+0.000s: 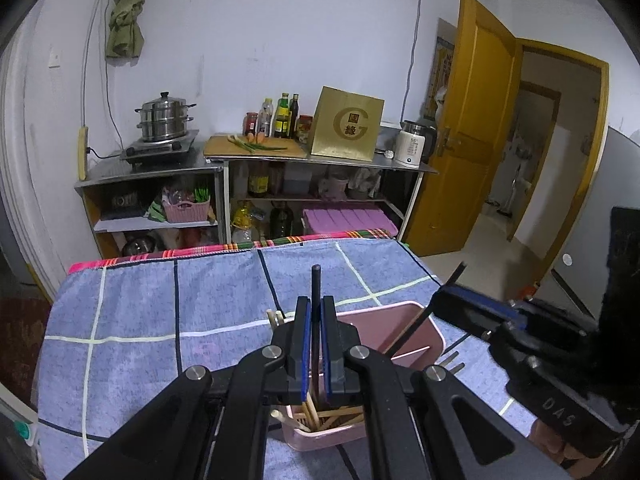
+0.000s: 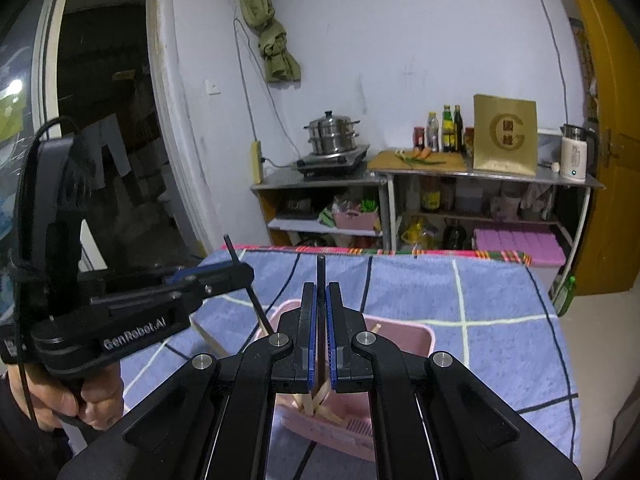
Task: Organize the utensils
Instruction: 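Lower the chopsticks into the basket and open both tools to release them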
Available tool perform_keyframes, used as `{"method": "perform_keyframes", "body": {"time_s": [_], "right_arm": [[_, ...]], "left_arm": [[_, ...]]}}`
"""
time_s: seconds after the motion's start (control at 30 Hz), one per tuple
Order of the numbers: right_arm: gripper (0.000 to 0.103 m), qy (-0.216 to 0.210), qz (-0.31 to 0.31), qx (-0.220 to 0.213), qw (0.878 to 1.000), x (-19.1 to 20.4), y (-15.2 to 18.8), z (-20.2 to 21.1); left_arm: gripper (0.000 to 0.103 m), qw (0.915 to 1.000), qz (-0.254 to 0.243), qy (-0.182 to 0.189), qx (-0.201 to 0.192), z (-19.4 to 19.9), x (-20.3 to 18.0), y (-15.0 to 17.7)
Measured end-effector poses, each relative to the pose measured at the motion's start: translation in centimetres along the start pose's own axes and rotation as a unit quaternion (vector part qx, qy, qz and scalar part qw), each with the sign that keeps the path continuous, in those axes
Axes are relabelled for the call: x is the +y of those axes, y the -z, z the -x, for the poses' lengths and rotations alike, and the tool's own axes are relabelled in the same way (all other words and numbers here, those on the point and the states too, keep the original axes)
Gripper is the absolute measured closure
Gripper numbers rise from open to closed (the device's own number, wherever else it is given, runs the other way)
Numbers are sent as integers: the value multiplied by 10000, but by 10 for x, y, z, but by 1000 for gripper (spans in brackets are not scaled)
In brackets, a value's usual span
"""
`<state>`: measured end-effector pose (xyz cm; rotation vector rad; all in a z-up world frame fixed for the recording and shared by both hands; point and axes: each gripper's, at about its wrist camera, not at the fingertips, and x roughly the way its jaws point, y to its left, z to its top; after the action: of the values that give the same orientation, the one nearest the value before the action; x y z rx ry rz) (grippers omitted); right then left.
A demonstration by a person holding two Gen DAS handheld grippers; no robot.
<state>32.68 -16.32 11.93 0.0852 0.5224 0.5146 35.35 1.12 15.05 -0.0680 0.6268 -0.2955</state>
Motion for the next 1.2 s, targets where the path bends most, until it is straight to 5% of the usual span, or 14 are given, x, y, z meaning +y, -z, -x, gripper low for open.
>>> {"method": "perform_keyframes", "body": {"time_s": [0.6, 0.73, 1.2], "right_arm": [[89, 25, 79, -294, 9995, 14, 4, 53], [80, 12, 55, -353, 9994, 19, 16, 71], [80, 162, 298, -338, 9989, 46, 87, 120]], "left_arm": [[83, 9994, -27, -76, -333, 65, -14, 19], [82, 9989, -1, -145, -446, 87, -21, 38], [78, 9989, 138, -156, -431, 127, -47, 137]]}}
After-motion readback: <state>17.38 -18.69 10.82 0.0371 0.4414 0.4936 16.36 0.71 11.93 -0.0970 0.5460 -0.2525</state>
